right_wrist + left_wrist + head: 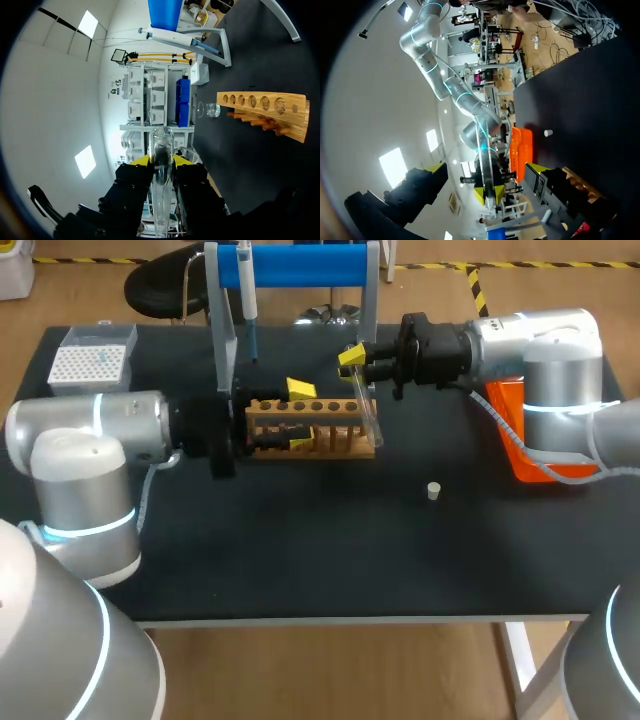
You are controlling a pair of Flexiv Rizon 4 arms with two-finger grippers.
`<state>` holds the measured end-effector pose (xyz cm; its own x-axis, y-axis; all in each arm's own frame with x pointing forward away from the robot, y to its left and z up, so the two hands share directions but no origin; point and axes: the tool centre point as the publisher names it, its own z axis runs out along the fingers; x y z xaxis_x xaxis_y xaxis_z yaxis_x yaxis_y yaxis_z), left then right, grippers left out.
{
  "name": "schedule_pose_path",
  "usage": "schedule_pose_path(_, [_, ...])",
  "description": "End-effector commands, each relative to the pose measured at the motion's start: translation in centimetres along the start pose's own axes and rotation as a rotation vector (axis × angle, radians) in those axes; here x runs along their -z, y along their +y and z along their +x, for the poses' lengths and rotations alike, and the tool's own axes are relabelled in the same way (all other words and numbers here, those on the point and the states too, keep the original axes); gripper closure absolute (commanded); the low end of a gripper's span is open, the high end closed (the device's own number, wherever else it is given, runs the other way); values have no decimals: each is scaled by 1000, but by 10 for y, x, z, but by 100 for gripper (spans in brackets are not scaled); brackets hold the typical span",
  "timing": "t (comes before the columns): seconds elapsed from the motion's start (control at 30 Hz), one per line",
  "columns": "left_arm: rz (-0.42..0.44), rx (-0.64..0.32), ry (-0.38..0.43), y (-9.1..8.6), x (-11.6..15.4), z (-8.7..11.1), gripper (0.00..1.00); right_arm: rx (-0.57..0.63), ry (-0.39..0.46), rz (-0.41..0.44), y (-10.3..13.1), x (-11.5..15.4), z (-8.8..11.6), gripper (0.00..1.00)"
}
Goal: Invert the test tube, pick up the pipette, mount the tip to pipette, aspirate from beaker and dispense into the tube, eject the tip, return the pipette, and cap with the stopper.
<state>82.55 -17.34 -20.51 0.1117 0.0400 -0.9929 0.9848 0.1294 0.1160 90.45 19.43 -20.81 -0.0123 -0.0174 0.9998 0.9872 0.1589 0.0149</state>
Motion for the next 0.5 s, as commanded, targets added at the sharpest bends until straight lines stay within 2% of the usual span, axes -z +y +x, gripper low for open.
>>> schedule_pose_path(0.03, [-1,5,7,-2,-13,-2,0,0,-3,-1,0,1,1,100])
schedule_pose_path(0.27, [18,4,-5,-10,-34,-1,0,0,-3,-1,0,1,1,100])
schedule_pose_path(0.5, [23,7,-17,-10,-50,-2,0,0,-3,-1,0,1,1,100])
